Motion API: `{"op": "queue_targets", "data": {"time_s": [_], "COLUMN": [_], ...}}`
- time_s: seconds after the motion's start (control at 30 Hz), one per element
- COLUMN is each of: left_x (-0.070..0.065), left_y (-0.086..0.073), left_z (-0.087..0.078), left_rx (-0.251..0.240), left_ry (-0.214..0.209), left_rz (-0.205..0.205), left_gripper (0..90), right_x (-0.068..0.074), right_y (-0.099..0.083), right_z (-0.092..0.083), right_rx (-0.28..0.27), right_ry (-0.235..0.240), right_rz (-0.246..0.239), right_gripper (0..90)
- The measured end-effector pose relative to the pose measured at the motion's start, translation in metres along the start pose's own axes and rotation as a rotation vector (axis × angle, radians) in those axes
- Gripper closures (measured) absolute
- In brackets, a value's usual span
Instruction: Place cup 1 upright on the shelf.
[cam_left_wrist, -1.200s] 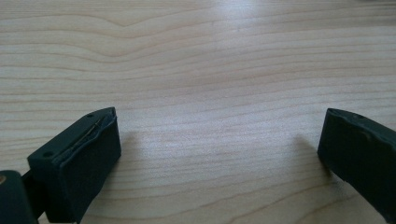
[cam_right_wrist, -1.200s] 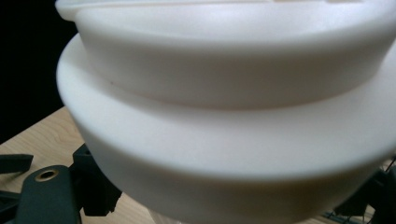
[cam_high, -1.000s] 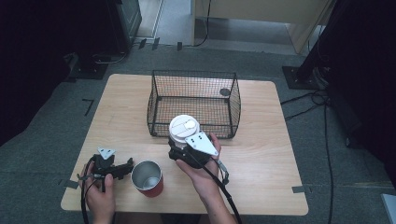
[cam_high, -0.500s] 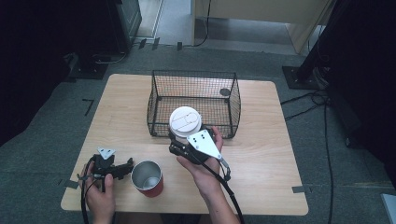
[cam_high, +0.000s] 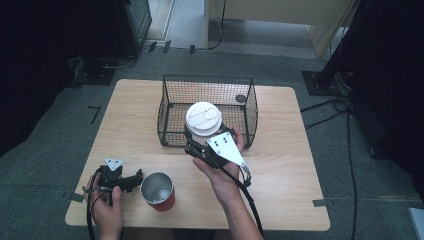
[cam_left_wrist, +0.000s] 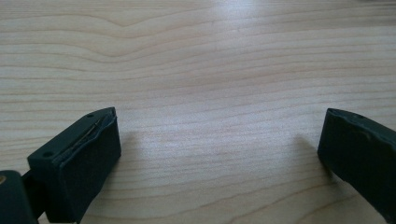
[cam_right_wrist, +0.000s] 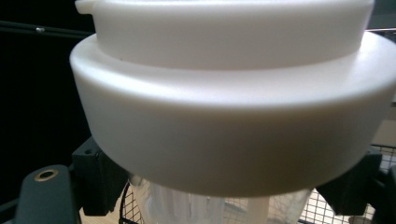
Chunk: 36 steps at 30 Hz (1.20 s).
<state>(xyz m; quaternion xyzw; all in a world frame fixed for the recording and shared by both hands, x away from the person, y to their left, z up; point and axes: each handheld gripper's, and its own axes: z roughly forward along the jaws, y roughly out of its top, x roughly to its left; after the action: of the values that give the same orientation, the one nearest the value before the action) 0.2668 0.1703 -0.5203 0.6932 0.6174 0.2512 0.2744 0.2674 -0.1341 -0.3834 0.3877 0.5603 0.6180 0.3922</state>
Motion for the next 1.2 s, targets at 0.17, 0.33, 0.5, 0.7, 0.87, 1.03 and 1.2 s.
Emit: {"op": "queue_targets", "data": {"time_s": [0.17,0.33,0.5,0.7,0.87,1.03,1.2], "left_x": [0.0,0.0,0.0,0.0,0.0,0.0,0.0], "left_y": [0.0,0.0,0.0,0.0,0.0,0.0,0.0], "left_z": [0.0,0.0,0.0,0.0,0.0,0.0,0.0], "left_rx": [0.0,0.0,0.0,0.001,0.001,-0.001,-0.001], "left_ry": [0.0,0.0,0.0,-0.001,0.0,0.0,0.0], "left_rz": [0.0,0.0,0.0,0.0,0.001,0.0,-0.001], "left_gripper": [0.1,0.1,0.1,0.1,0.1,0.1,0.1], "right_x": [-0.007,-0.016,-0.026,-0.041,-0.052,-0.065,-0.079], "right_y": [0.004,0.005,0.009,0.009,0.007,0.003,-0.004], "right_z": [0.008,0.016,0.025,0.039,0.052,0.069,0.089], "right_rx": [-0.007,-0.013,-0.009,-0.003,-0.006,-0.007,0.01], "right_ry": [-0.002,-0.031,-0.049,-0.041,-0.04,-0.068,-0.085], "right_rz": [0.014,0.025,0.036,0.074,0.072,0.076,0.059], "right_gripper": [16.7,16.7,16.7,16.7,16.7,16.7,16.7]}}
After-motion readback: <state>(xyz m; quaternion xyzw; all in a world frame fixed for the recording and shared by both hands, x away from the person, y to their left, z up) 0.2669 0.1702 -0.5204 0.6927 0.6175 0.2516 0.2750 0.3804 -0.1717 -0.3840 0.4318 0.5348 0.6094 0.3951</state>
